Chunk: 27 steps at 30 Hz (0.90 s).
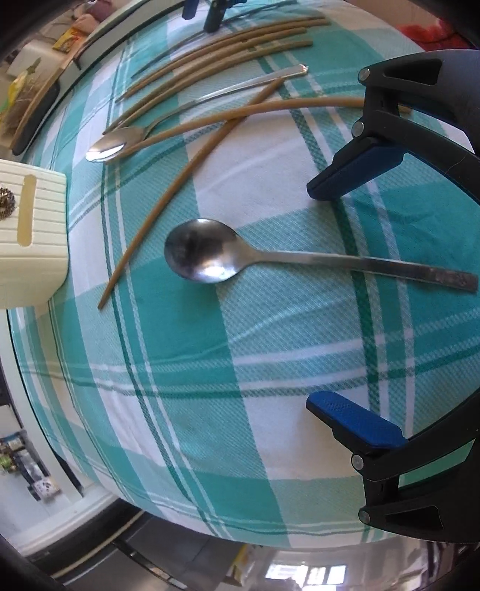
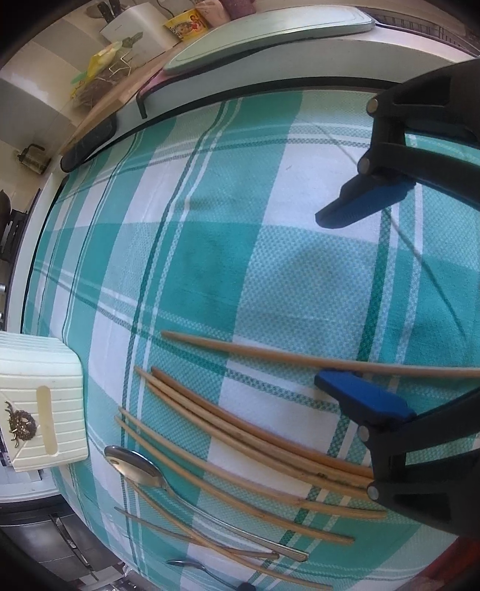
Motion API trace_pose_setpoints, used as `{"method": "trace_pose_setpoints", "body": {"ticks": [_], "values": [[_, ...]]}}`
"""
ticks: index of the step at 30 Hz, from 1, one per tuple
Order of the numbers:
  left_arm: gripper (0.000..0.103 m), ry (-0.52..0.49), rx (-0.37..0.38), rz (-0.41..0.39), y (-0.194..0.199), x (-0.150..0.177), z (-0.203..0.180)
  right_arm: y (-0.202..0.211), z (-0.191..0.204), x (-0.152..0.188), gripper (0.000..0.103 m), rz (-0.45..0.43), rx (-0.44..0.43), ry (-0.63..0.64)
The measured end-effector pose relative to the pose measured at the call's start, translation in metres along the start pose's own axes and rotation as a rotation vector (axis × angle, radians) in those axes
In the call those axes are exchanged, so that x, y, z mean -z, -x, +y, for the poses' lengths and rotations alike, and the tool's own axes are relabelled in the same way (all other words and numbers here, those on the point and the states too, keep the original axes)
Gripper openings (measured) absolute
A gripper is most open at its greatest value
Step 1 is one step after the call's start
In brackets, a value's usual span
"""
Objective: Organize utensils
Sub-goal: 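Move the left tool toward the metal spoon and close on its handle, then lift the spoon with the left tool while the right tool grasps a chopstick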
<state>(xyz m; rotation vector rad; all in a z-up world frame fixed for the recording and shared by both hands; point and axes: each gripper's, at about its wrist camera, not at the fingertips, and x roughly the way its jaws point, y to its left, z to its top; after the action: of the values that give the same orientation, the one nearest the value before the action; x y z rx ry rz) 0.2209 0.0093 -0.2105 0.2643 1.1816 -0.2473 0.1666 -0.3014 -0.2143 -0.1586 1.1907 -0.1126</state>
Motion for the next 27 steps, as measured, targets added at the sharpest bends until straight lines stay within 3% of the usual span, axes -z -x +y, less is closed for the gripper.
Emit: {"method": "trace_pose_setpoints", "body": {"ticks": [4,10,15,18,19,21,24,27], "values": [[0.103,-0.041,-0.031,-0.022,-0.003,-0.016,-0.009,-0.003,0.001,-0.008,0.078,0.006,-0.018,0.009],[0.102,-0.037,0.049,0.018,-0.013,-0.036,0.002,-0.003,0.008,-0.018,0.052,0.047,-0.085,0.055],[0.08,-0.045,0.106,0.004,-0.01,-0.043,-0.002,-0.011,0.012,-0.044,0.044,0.042,-0.133,0.036],[0.041,-0.058,0.108,-0.017,-0.004,-0.045,-0.007,-0.018,0.01,-0.061,0.032,0.045,-0.161,-0.02],[0.036,-0.063,0.11,-0.015,-0.004,-0.046,-0.008,-0.019,0.009,-0.066,0.027,0.042,-0.166,-0.038],[0.036,-0.046,0.134,-0.02,-0.003,-0.048,-0.005,-0.021,0.007,-0.073,0.007,0.036,-0.18,-0.047],[0.036,-0.019,0.185,-0.076,0.013,-0.047,0.004,-0.023,-0.002,-0.079,0.006,0.027,-0.212,-0.099],[0.036,-0.012,0.216,-0.158,0.044,-0.045,0.009,-0.006,-0.011,-0.074,0.006,-0.048,-0.263,-0.138]]}}
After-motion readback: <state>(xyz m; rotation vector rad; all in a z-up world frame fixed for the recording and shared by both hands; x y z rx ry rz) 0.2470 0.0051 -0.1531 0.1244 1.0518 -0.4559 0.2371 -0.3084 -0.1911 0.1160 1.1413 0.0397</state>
